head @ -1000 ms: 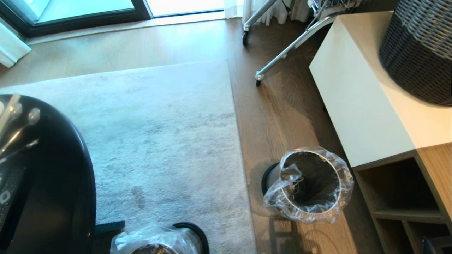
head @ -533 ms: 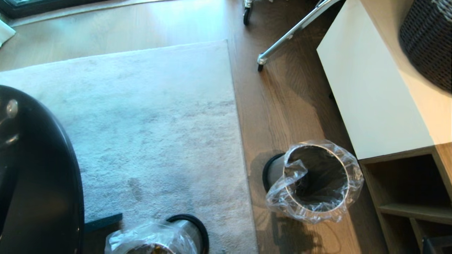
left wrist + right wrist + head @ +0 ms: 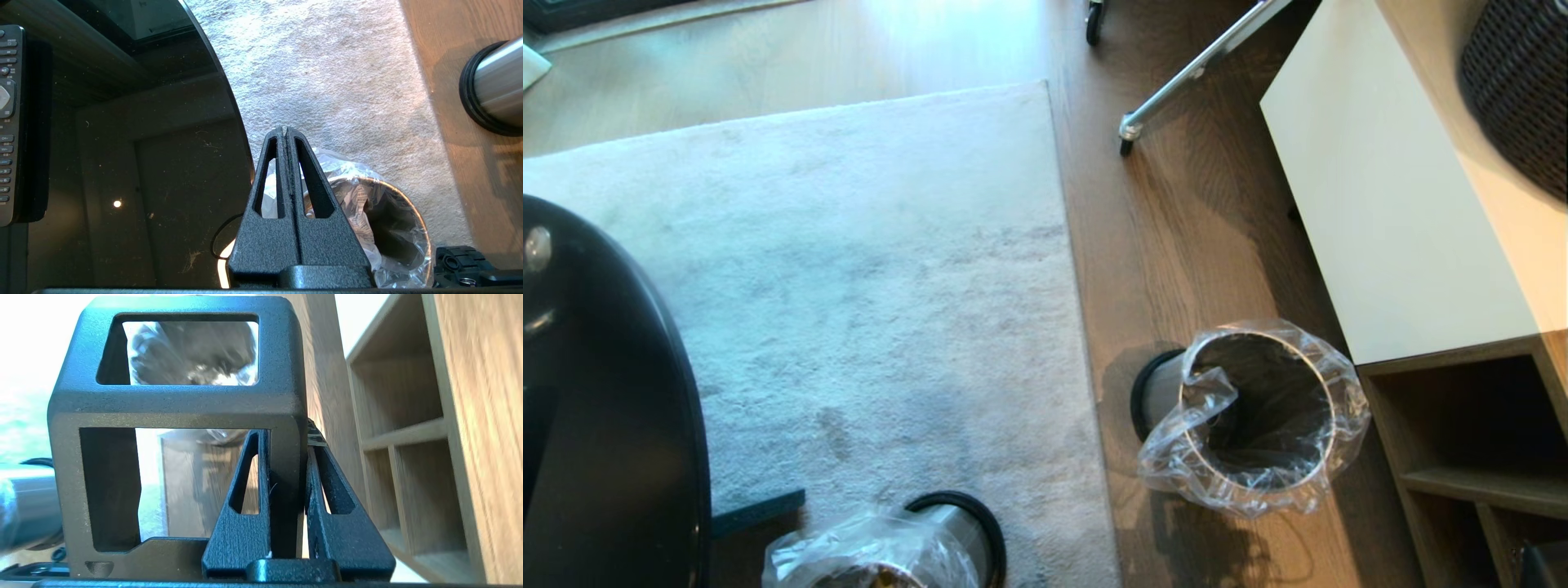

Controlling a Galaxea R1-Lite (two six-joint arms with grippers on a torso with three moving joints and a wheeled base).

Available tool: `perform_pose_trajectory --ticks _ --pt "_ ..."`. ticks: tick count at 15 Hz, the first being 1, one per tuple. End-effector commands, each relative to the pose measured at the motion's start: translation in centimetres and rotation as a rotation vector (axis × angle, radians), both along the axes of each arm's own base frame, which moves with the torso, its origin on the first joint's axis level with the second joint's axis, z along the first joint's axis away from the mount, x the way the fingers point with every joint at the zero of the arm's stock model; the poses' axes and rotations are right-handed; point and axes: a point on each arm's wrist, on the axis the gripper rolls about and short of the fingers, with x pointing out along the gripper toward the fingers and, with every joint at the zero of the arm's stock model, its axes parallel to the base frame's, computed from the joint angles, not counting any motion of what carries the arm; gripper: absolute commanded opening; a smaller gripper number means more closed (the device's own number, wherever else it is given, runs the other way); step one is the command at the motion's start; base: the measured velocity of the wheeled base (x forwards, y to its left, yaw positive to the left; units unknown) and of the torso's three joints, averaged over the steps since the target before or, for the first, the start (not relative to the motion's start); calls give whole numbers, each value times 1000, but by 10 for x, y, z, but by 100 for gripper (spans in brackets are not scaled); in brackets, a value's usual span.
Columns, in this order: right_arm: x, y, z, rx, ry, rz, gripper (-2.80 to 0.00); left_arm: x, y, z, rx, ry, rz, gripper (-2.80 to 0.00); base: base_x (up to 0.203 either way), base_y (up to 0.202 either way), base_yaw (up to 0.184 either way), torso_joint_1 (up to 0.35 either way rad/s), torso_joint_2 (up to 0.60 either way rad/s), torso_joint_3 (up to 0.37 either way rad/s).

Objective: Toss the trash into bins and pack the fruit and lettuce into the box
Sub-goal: Throw it into the trash can on the right

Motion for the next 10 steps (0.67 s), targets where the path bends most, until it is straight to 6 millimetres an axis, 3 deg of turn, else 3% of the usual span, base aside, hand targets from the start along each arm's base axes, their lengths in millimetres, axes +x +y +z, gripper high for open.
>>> perform_pose_trajectory --ticks 1,6,10 --pt "-3 0 22 -9 3 9 -280 0 0 0 1 2 1 -280 0 0 0 0 0 0" --pt "27 2 69 -19 196 102 -280 0 0 0 1 2 1 -280 0 0 0 0 0 0" --pt "68 4 72 7 432 177 -280 0 0 0 1 2 1 -280 0 0 0 0 0 0"
